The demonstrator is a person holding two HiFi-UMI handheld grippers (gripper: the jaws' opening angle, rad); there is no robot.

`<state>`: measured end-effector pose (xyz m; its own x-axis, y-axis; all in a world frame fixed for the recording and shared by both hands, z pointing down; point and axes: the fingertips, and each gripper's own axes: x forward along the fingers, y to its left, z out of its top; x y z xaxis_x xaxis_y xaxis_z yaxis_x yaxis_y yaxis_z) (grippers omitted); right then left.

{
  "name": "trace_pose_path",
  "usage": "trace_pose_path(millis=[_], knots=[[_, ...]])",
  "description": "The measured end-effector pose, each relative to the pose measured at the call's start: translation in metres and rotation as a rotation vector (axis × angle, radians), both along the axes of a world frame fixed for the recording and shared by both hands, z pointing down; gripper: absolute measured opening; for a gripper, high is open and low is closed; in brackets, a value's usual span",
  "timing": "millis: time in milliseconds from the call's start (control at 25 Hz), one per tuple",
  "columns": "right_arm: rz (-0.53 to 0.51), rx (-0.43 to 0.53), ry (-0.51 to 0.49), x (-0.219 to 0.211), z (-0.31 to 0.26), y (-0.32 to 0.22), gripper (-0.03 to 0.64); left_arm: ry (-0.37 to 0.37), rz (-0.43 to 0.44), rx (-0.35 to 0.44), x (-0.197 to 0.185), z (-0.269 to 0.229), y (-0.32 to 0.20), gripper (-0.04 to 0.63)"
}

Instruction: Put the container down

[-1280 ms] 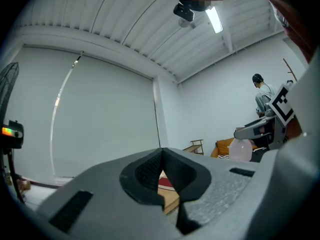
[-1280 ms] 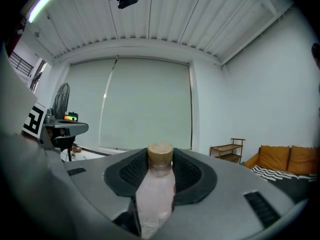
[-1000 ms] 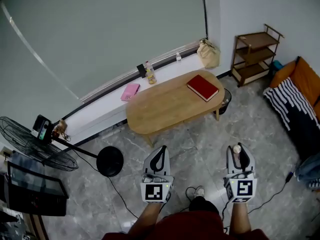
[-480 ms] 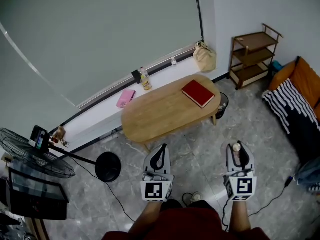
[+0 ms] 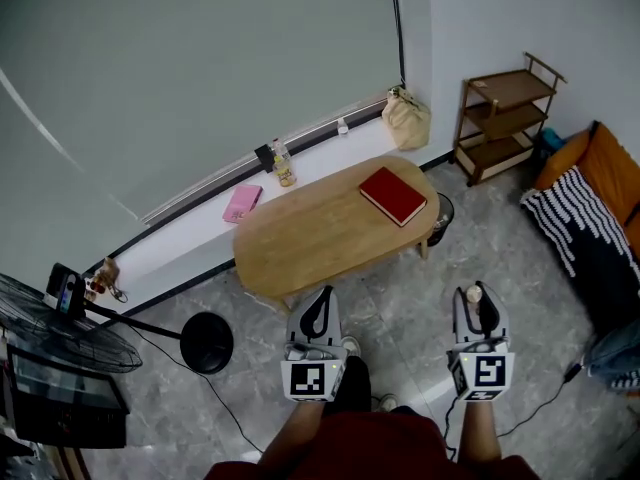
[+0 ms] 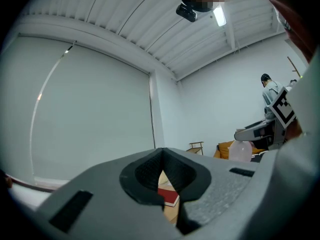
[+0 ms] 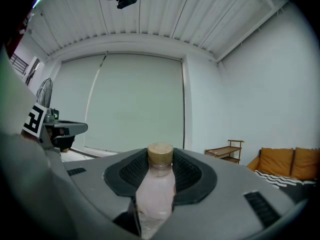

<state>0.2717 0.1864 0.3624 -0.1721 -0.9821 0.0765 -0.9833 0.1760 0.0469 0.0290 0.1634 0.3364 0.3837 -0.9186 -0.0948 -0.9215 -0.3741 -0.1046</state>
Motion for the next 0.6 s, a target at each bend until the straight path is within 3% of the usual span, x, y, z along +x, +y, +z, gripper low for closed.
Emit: trace_pose_path(millis=[240,600], knots=[[0.001,-0.004,0.024,-0.027,-0.003,-0.062,0.142,0.031,0.006,-0.009,-0.024,0.004,-0.066,0.005],[-0.008,-0.044,0.028,-0.101,-0.005,-0.17,0.141,0.017,0.021,-0.001,-0.086,0.009,-0.177,0.005]])
